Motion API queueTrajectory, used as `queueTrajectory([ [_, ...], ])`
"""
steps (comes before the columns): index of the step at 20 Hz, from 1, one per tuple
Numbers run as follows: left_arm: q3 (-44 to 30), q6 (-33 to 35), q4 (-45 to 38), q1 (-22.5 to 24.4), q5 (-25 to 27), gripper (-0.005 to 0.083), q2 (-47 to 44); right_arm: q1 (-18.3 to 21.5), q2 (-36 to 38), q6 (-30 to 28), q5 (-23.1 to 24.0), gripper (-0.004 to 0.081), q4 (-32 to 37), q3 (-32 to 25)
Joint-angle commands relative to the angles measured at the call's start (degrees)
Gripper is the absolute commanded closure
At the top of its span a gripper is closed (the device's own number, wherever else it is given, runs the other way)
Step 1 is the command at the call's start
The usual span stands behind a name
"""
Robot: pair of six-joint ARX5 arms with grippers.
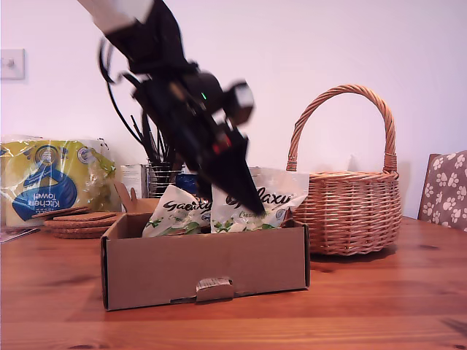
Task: Move the bags of Easter eggs from the cardboard box on the left into the woven basket on the right side.
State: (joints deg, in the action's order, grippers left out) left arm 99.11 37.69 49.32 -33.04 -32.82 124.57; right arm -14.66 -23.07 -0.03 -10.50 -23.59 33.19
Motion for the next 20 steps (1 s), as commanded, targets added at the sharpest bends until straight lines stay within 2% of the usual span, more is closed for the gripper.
queueTrajectory([
  [1, -0.77, 0.33, 0.0, -0.13, 0.81, 0.0192, 1.46, 0.13, 0.15, 0.0, -0.09, 0.0781, 0.59, -0.76],
  [5, -0.77, 0.28, 0.2, -0.13, 2.51, 0.032, 1.53, 0.13, 0.13, 0.0, -0.04, 0.0781, 0.26, -0.76],
  [9, -0.74, 0.24, 0.37, -0.13, 4.68, 0.0565, 1.53, 0.13, 0.13, 0.0, -0.02, 0.0781, 0.13, -0.76],
  [14, -0.44, -0.22, 2.6, -0.13, 4.7, 0.0611, 1.07, 0.13, 0.0, 0.0, 0.17, 0.0781, -2.08, -0.76],
  [20, 5.22, -0.22, 9.14, -0.13, 4.79, 0.0654, 0.96, 0.13, 0.0, 0.0, 0.17, 0.0781, -5.88, -0.76],
])
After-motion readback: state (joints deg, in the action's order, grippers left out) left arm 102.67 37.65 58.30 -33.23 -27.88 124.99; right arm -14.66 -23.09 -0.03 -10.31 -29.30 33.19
